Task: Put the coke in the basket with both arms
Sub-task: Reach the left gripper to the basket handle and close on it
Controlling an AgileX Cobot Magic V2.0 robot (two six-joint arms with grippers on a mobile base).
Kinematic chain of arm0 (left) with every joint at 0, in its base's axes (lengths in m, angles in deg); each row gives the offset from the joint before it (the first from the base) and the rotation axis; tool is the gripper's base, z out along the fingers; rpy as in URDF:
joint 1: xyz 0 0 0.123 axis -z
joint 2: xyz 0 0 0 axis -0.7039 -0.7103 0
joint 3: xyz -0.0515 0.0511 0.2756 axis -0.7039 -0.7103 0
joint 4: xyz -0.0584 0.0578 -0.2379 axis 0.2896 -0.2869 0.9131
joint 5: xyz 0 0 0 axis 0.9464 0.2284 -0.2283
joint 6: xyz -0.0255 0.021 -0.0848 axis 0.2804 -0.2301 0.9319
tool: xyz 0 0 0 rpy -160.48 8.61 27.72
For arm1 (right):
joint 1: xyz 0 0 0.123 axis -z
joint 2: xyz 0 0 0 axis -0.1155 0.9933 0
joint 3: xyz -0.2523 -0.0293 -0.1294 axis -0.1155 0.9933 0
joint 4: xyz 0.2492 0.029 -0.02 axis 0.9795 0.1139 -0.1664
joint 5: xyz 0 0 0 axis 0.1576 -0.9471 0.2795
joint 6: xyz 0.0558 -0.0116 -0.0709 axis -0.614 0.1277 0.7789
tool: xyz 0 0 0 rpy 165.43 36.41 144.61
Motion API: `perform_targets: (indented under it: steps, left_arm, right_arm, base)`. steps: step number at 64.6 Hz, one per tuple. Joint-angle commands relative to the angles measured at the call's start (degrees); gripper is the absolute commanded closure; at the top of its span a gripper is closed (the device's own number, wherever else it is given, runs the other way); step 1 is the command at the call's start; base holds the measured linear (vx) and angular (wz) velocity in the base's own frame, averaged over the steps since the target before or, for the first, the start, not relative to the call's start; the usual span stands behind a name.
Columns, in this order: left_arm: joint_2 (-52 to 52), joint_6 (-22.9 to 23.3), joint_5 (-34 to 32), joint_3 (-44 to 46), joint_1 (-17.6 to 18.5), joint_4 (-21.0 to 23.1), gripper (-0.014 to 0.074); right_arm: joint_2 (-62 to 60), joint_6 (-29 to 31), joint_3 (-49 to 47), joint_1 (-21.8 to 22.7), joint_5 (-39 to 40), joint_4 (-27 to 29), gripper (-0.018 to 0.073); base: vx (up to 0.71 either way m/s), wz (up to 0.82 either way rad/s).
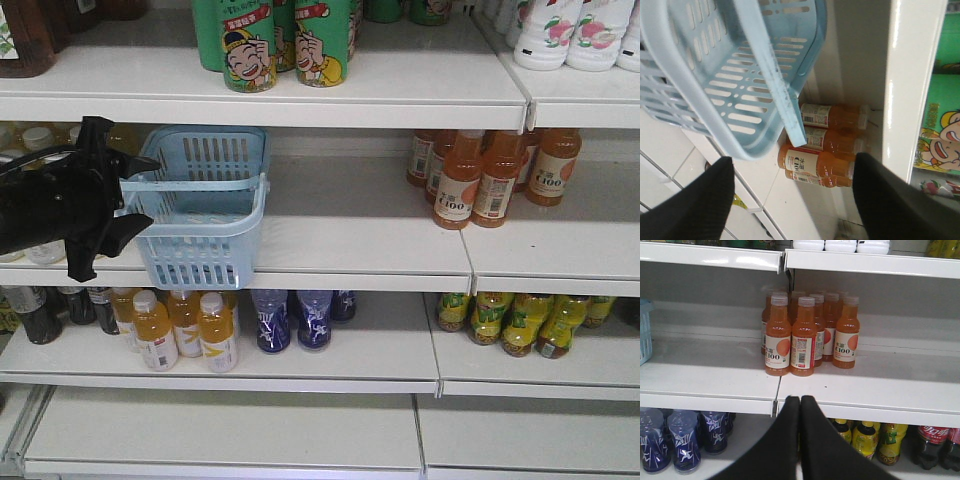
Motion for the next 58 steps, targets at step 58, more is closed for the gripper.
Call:
perform_targets:
  steps: [58]
  left_arm:
    - [-4.88,1.83,-3.34,8.61,0.18,4.05,0.0108]
  right_arm:
    - [-0.70,0.32,0.46,0.27,4.48,-0.21,0.0569]
  base:
    - [0.00,0.00]
